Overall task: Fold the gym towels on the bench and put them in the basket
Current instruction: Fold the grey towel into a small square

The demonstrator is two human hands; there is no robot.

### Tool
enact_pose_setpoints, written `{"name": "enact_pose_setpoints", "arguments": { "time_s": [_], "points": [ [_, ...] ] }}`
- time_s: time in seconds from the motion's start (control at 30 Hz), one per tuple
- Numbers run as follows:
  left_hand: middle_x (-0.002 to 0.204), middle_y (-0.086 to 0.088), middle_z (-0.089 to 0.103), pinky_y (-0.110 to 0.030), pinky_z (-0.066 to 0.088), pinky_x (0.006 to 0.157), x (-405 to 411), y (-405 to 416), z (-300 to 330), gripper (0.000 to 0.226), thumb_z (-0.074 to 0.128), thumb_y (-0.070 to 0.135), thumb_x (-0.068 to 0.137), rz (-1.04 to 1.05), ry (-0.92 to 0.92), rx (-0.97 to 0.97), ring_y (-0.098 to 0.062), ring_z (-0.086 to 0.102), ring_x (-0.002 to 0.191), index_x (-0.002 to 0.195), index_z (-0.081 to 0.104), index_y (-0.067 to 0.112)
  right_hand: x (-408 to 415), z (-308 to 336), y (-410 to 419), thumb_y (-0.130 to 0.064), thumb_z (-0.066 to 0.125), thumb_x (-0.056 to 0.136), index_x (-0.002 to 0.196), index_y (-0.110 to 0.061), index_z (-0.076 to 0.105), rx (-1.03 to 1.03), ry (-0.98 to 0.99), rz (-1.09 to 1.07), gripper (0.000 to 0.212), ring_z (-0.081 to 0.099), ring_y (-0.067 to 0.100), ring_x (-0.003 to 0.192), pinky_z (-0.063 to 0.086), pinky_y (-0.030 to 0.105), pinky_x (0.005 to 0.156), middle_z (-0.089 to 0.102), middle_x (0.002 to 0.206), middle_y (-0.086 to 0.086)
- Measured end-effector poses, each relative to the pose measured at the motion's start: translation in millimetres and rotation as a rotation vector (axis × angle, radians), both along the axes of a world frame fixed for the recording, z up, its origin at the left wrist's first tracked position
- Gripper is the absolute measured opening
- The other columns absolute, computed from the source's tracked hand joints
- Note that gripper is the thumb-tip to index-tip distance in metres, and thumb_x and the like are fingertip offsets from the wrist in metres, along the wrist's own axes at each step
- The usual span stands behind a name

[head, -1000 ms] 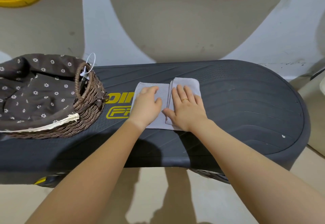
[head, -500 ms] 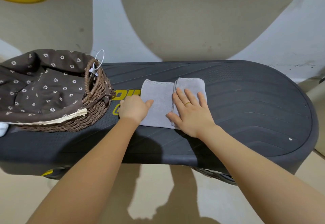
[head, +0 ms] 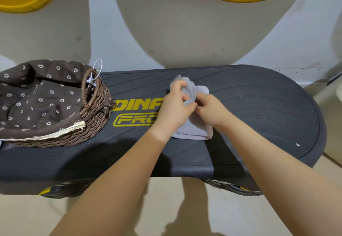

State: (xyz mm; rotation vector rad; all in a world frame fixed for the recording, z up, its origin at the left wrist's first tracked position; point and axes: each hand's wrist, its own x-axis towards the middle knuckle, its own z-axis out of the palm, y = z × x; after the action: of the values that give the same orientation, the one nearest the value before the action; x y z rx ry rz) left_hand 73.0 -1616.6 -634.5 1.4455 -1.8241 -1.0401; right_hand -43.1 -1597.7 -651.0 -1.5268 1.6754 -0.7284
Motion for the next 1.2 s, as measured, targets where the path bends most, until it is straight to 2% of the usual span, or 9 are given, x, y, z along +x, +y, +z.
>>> {"name": "enact_pose_setpoints", "arguments": {
  "time_s": [0.13,0.23,0.37,0.53,0.63,0.7,0.8,1.0,1.2],
  "points": [
    [0.088,0.005,0.057,-0.019,0.036,0.074,-19,15,-16,0.053,0.06,0.01,0.084,-0.065,-0.072,-0.035,-0.011,0.051,0.086,0.132,0.038,0.016,-12,10,-2,-0.003,0.04,0.089,0.085,-0.01,0.063,0.162,-0.668,-0.347,0.024,0.053,0.022,0.074,0.047,0.026,0.065,0.057,0.082,0.009],
    [0.085,0.007,0.056,-0.029,0.044,0.079,-24,26,-26,0.046,0.059,0.021,0.086,-0.111,-0.084,-0.054,-0.012,0.052,0.078,0.127,0.04,0.017,-18,0,-12,-0.031,0.052,0.088,0.069,-0.009,0.051,0.152,-0.292,-0.431,0.029,0.043,0.019,0.064,0.037,0.031,0.061,0.045,0.067,0.003],
    [0.094,0.002,0.047,-0.027,0.043,0.075,-16,33,-29,0.028,0.053,0.018,0.09,-0.05,0.031,-0.067,-0.008,0.048,0.074,0.116,0.044,0.01,-25,-11,-16,-0.031,0.061,0.082,0.081,-0.013,0.049,0.056,0.249,-0.35,0.021,0.054,0.021,0.075,0.044,0.034,0.065,0.057,0.08,0.003],
    [0.152,-0.006,0.021,-0.032,0.016,0.113,-7,40,-42,0.068,0.05,0.048,0.088,-0.145,-0.505,-0.222,-0.021,0.02,0.14,0.141,0.028,0.012,-26,-19,-19,-0.031,0.064,0.084,0.084,-0.014,0.047,0.055,0.203,-0.403,0.024,0.059,0.025,0.086,0.043,0.036,0.066,0.06,0.088,0.005],
    [0.158,-0.002,-0.003,-0.033,-0.011,0.115,-8,41,-43,0.097,0.039,0.07,0.081,-0.257,-0.744,-0.281,-0.016,-0.007,0.145,0.149,0.003,0.011,-23,-17,-18,-0.029,0.062,0.086,0.09,-0.013,0.047,0.037,0.246,-0.453,0.022,0.058,0.026,0.091,0.04,0.035,0.069,0.058,0.095,0.006],
    [0.158,-0.005,-0.006,-0.033,-0.013,0.114,-6,38,-43,0.109,0.045,0.075,0.074,-0.315,-0.766,-0.296,-0.017,-0.01,0.145,0.148,-0.001,0.009,-21,-18,-12,-0.018,0.053,0.089,0.096,-0.012,0.054,-0.171,0.415,-0.378,0.009,0.055,0.028,0.1,0.038,0.039,0.085,0.058,0.107,0.008],
    [0.158,-0.007,-0.002,-0.032,-0.012,0.115,-2,29,-41,0.113,0.056,0.071,0.071,-0.396,-0.741,-0.298,-0.018,-0.007,0.145,0.148,0.003,0.007,-30,-26,-4,-0.006,0.045,0.08,0.104,-0.015,0.068,-0.553,0.668,0.059,0.034,0.056,0.034,0.116,0.034,0.051,0.1,0.063,0.12,0.01],
    [0.157,0.0,0.007,-0.023,-0.002,0.115,15,30,-40,0.094,0.069,0.052,0.073,-0.407,-0.532,-0.257,-0.015,0.005,0.145,0.143,0.024,0.011,-59,-17,0,0.003,0.04,0.089,0.149,-0.026,0.014,-0.106,0.735,0.466,0.072,-0.001,0.015,0.147,0.009,0.033,0.118,0.006,0.158,-0.009],
    [0.155,0.001,0.012,-0.023,0.002,0.114,14,26,-39,0.098,0.07,0.057,0.068,-0.398,-0.576,-0.254,-0.015,0.01,0.143,0.143,0.024,0.014,-64,-10,-19,-0.015,0.039,0.095,0.147,-0.031,0.02,-0.095,0.736,0.504,0.058,0.005,0.016,0.147,0.008,0.036,0.118,0.014,0.157,-0.013]
  ]
}}
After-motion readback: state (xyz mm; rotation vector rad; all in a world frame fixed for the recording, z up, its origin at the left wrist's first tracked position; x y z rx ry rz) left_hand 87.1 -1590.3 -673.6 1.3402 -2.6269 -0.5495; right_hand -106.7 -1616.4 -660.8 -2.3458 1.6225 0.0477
